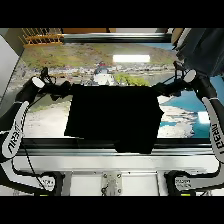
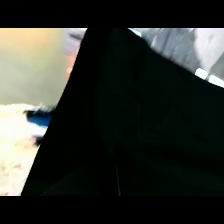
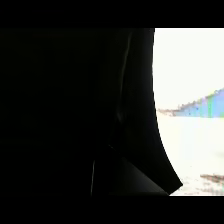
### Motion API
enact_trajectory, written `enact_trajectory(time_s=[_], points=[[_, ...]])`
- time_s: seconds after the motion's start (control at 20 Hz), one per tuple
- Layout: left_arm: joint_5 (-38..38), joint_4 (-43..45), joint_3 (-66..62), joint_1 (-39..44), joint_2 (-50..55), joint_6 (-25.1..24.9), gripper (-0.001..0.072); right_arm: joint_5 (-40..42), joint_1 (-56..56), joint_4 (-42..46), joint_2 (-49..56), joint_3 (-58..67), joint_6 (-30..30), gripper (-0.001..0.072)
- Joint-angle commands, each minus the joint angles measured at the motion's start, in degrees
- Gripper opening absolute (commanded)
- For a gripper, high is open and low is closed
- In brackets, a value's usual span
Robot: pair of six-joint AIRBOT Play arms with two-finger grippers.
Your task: Fold the clothes and pants, and hang the long-sleeved shirts on hangers.
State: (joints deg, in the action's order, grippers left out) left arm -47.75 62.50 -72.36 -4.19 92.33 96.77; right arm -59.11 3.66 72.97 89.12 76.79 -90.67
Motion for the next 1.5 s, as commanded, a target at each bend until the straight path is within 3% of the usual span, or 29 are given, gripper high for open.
enact_trajectory(time_s=[0.0,0.35,0.4,0.45,0.5,0.65,0.75,0.95,1.25,1.45], points=[[1.29,2.08,7.61,1.33,-1.6,-2.73,0.0012,1.57,-0.46,1.86,-2.43,-9.62,-0.26,0.0016],[1.57,1.86,10.73,2.23,-1.66,-2.62,0.0026,1.57,-1.68,-0.33,-2.4,-13.22,-0.22,0.0038],[0.04,1.95,10.19,1.53,-1.77,-1.88,0.0313,1.57,-1.64,-1.68,-2.8,-13.22,-0.2,0.0225],[-2.05,1.95,9.16,0.72,-2.14,-1.57,0.0585,1.7,-1.53,-2.34,-3.72,-13.2,-0.2,0.0484],[-3.87,2.05,8.26,-0.09,-3.26,-1.57,0.0551,1.68,-1.36,-2.47,-5.46,-13.18,-0.22,0.0526],[-6.95,7.23,9.99,-3.26,-11.89,-1.51,0.055,0.2,-0.48,0.68,-14.86,-13.22,-0.22,0.0484],[-8.68,13.0,16.76,-4.87,-19.3,0.39,0.055,-1.7,-0.04,3.32,-22.34,-13.29,-0.2,0.0484],[-11.76,13.31,33.33,-8.57,-30.03,1.05,0.0551,-2.84,0.17,3.32,-33.42,-13.33,-0.22,0.0484],[-5.51,2.6,49.68,-12.57,-38.95,3.76,0.055,-2.86,0.15,1.51,-38.03,-13.35,-0.22,0.0484],[1.16,-4.37,52.24,-9.57,-36.89,3.67,0.055,-2.89,0.15,-1.18,-38.03,-13.35,-0.22,0.0484]])
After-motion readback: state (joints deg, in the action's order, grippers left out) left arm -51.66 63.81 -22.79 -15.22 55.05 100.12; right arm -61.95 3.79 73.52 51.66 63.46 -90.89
